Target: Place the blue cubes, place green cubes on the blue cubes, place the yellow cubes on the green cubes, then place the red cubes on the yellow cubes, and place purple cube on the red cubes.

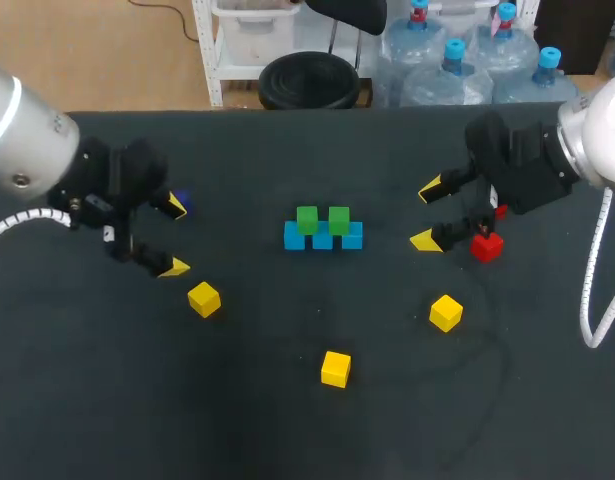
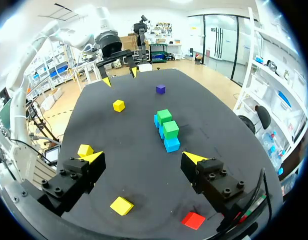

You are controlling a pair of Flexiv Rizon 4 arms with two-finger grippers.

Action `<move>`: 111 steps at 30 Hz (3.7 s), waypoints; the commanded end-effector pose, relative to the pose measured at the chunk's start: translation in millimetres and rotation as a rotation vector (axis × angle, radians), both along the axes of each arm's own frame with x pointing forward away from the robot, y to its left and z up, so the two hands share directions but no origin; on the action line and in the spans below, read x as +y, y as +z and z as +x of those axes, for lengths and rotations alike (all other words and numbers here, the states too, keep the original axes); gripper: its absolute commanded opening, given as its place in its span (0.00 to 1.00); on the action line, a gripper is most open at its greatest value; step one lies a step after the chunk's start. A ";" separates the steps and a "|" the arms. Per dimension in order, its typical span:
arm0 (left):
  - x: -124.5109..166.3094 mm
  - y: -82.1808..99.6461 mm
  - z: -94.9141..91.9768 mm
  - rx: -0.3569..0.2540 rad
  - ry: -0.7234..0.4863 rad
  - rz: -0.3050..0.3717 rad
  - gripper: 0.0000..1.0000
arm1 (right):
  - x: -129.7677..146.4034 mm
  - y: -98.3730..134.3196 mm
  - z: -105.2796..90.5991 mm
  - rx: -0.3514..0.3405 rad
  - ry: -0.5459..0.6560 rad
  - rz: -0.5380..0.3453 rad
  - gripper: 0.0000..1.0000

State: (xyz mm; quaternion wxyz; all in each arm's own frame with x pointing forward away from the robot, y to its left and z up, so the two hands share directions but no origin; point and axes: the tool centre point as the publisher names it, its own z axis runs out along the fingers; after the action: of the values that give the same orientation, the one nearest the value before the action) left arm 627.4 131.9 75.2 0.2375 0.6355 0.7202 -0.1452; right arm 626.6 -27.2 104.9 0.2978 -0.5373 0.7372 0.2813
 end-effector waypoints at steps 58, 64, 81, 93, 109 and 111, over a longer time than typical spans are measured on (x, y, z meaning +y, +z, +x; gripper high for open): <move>-147.4 -40.9 -107.9 0.056 -0.353 -0.120 1.00 | -0.1 -0.5 0.1 -0.001 0.001 0.002 1.00; -149.9 -45.2 -110.0 0.067 -0.382 -0.130 1.00 | -0.1 -0.5 0.1 -0.001 0.001 0.002 1.00; -169.2 -50.6 -137.7 0.126 -0.409 -0.205 1.00 | -0.1 -0.5 0.1 -0.001 0.001 0.002 1.00; -181.8 -57.3 -149.5 0.137 -0.414 -0.200 1.00 | -0.1 -0.5 0.1 -0.001 0.001 0.002 1.00; -191.8 -68.8 -142.2 0.124 -0.420 -0.188 1.00 | -0.1 -0.5 0.1 -0.001 0.001 0.002 1.00; -191.9 -69.4 -140.7 0.121 -0.420 -0.182 0.96 | -0.1 -0.5 0.1 -0.001 0.001 0.002 1.00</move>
State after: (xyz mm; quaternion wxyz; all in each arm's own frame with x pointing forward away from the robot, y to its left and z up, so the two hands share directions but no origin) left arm 483.4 -57.1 7.4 0.2189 0.7357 0.5688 -0.2953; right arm 626.6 -27.2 104.9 0.2978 -0.5373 0.7372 0.2812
